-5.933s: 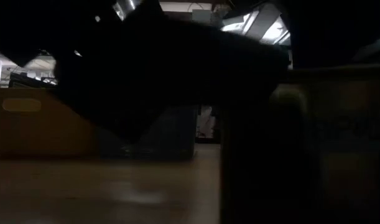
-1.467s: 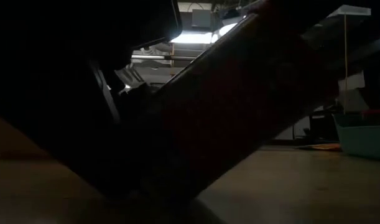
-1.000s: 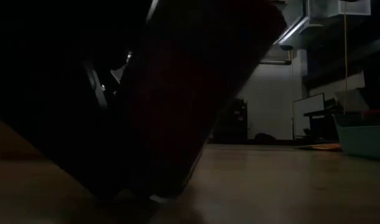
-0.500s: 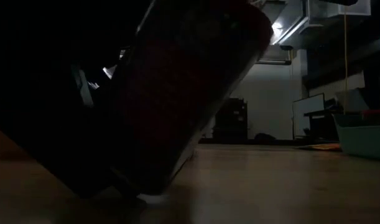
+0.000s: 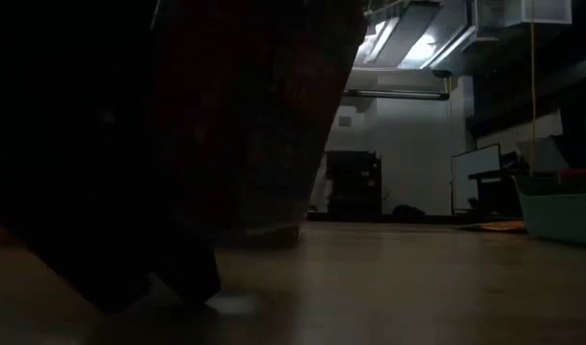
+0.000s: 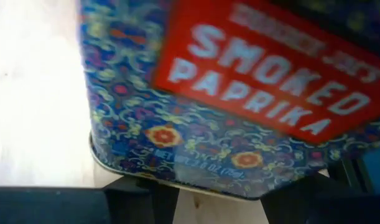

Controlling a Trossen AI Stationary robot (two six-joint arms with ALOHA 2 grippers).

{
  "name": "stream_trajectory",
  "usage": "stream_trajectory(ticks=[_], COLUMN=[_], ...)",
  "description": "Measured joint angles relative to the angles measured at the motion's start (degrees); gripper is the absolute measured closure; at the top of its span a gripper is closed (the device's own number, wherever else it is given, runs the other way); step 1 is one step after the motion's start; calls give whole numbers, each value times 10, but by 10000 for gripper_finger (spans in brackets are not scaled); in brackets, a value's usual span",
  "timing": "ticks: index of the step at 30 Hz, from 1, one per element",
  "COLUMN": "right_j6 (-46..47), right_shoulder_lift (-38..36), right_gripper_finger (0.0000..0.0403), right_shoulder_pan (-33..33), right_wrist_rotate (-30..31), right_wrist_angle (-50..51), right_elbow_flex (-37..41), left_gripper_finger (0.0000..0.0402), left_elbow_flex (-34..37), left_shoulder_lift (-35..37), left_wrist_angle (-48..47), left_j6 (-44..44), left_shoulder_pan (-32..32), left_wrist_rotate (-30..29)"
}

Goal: Sort spices by type
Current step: Put the red spice can into the green bin

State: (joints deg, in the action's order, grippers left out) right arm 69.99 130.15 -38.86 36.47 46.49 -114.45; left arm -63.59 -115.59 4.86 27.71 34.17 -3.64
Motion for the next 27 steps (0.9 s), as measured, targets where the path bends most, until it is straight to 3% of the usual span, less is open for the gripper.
stream_trajectory(ticks=[11, 19, 27], right_j6=[1, -9, -14], right_shoulder_lift=[-1, 0, 0], right_gripper_finger=[393, 393, 393], right_shoulder_pan=[1, 2, 3], right_wrist_rotate=[9, -3, -2], right_wrist_angle=[-49, -76, -79], right_elbow_flex=[28, 31, 31], left_gripper_finger=[221, 222, 222], left_elbow_flex=[0, 0, 0], left_shoulder_lift=[0, 0, 0], left_wrist_angle=[-1, -3, -2], left_j6=[-45, -133, -141], left_shoulder_pan=[0, -2, -2], left_wrist_rotate=[-8, -10, -27])
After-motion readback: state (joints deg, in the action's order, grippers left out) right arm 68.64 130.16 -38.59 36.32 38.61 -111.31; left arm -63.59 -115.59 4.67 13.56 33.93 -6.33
